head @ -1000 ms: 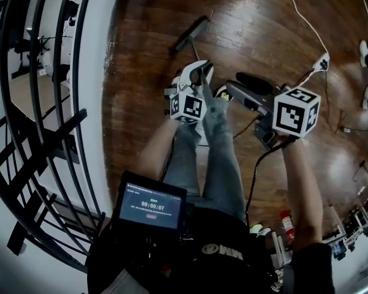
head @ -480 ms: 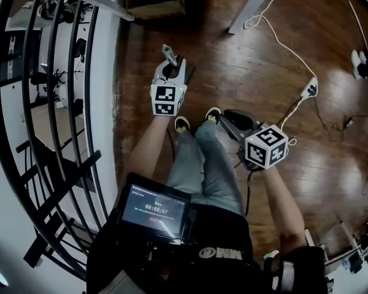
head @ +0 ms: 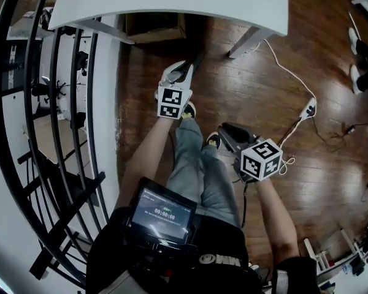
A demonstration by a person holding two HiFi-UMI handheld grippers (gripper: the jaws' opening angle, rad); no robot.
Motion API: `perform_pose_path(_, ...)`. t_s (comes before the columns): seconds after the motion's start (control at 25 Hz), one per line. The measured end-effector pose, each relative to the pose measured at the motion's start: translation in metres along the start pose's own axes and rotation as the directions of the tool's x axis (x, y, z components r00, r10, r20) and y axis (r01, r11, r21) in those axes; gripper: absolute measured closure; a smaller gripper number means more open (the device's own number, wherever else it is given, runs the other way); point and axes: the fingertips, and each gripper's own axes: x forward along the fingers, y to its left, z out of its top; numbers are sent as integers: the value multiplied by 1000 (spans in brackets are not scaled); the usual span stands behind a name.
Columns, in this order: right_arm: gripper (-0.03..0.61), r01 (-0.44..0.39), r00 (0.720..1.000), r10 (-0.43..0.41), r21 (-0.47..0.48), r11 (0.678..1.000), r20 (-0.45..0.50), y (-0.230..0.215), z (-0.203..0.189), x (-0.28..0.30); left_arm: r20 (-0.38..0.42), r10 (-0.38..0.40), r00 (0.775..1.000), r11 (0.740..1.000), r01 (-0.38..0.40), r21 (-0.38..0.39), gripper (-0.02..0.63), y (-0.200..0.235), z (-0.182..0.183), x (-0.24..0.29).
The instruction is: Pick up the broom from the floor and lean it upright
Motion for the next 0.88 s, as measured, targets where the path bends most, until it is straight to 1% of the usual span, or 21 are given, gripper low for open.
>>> perform_pose_path(0.16, 517, 40, 999, -40, 22, 999, 7, 1, 30, 18, 17, -103, 995, 995, 102, 21, 549, 5, 26, 21)
perform_pose_path(0.24, 517, 49, 999, -49, 29, 998, 15, 10, 44, 25, 17, -171, 985, 985, 170, 36, 549, 3, 35, 20)
perform_pose_path(0.32, 517, 50, 998, -51, 23, 998, 22, 19, 57, 32, -3, -244, 970, 969, 244, 27, 549, 3, 38, 20)
perform_pose_path(0.44, 520, 52, 998, -53, 35, 998, 32, 24, 69, 47, -59, -357, 932, 934, 356, -28, 549, 6, 39, 32)
perform_pose_path(0.56, 523, 48, 998, -50, 62, 997, 28, 27, 69, 61, -122, -449, 885, 893, 442, -85, 549, 7, 33, 48)
perform_pose_path(0.68, 525, 49, 999, -50, 73, 996, 14, 30, 67, 70, -184, -529, 829, 849, 521, -93, 549, -2, 26, 58)
perform_pose_path(0.72, 525, 52, 999, -53, 78, 996, 12, 29, 66, 71, -197, -546, 814, 837, 540, -88, 549, -5, 24, 61)
perform_pose_path(0.76, 525, 56, 998, -57, 86, 995, 9, 28, 65, 71, -204, -557, 805, 830, 552, -84, 549, -7, 22, 64)
perform_pose_path(0.8, 525, 60, 998, -61, 93, 994, 7, 26, 63, 71, -205, -560, 803, 827, 556, -81, 549, -8, 22, 68)
perform_pose_path(0.84, 526, 64, 998, -65, 100, 993, 5, 24, 61, 71, -203, -554, 808, 831, 551, -78, 549, -8, 21, 72)
perform_pose_path(0.88, 526, 69, 998, -70, 103, 992, 2, 21, 59, 71, -198, -539, 819, 841, 536, -73, 548, -5, 21, 76)
